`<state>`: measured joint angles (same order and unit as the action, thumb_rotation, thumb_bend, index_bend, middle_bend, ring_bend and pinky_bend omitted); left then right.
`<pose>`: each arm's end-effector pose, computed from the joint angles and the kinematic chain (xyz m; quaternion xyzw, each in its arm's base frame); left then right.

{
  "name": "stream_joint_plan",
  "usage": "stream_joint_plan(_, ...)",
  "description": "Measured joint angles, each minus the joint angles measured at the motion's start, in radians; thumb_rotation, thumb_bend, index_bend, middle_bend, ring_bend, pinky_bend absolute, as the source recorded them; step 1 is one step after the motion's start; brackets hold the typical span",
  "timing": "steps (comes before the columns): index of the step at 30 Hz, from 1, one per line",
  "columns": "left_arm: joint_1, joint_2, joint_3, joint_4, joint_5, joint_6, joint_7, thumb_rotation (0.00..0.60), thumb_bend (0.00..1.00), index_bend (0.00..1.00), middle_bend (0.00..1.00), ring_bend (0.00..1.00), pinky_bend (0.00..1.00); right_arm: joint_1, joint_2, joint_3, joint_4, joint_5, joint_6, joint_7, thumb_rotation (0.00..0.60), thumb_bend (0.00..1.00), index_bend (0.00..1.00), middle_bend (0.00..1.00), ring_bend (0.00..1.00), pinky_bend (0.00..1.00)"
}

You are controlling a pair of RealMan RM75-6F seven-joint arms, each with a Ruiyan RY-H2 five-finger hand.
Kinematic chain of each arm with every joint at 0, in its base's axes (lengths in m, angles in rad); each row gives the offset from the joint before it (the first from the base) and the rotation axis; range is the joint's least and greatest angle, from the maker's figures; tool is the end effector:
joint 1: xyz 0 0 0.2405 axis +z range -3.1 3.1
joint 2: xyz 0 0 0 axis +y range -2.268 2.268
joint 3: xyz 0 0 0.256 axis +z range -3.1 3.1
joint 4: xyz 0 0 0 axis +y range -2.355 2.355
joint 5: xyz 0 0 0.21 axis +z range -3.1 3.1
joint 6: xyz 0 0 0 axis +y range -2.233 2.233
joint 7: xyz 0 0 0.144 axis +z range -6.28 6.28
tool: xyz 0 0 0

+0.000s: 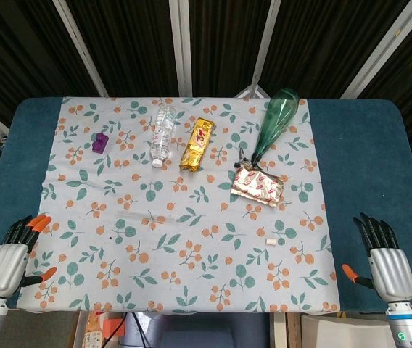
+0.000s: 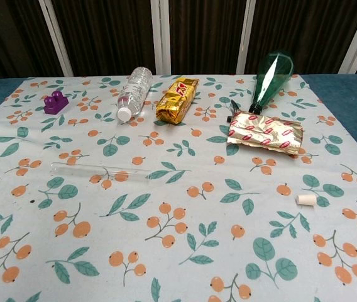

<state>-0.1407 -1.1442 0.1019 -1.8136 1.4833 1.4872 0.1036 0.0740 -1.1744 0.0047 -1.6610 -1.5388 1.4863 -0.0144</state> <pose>-0.2718 0.1597 0.1182 -0.6111 -0.4532 -0.3845 0.5228 -0.2957 -0.1668 0.1295 0.5965 -0.4213 0.4051 0.5501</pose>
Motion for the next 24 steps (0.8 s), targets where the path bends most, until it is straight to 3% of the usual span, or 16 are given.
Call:
stream_joint_plan(10,0.0,-0.014,-0.027,0.012,-0.023,-0.028,0.021,0.6,0.22,0.1,0.07,0.0,0.0,0.001,-0.005,0.003,-0.004,-0.005,-0.004,0.0,0.6,0.25,0.0,0.0,0.0,0.0)
stream_joint_plan(15,-0.027,-0.035,-0.061,0.007,-0.055,-0.069,0.05,0.6,0.22,0.15,0.13,0.0,0.0,0.003,-0.009,0.0,-0.004,-0.016,-0.008,0.002,0.6,0.25,0.0,0.0,0.0,0.0)
stream_joint_plan(24,-0.171,-0.132,-0.183,-0.005,-0.275,-0.246,0.235,0.6,0.29,0.29,0.19,0.0,0.0,0.007,-0.01,0.0,-0.007,-0.009,-0.026,0.015,0.6,0.25,0.0,0.0,0.0,0.0)
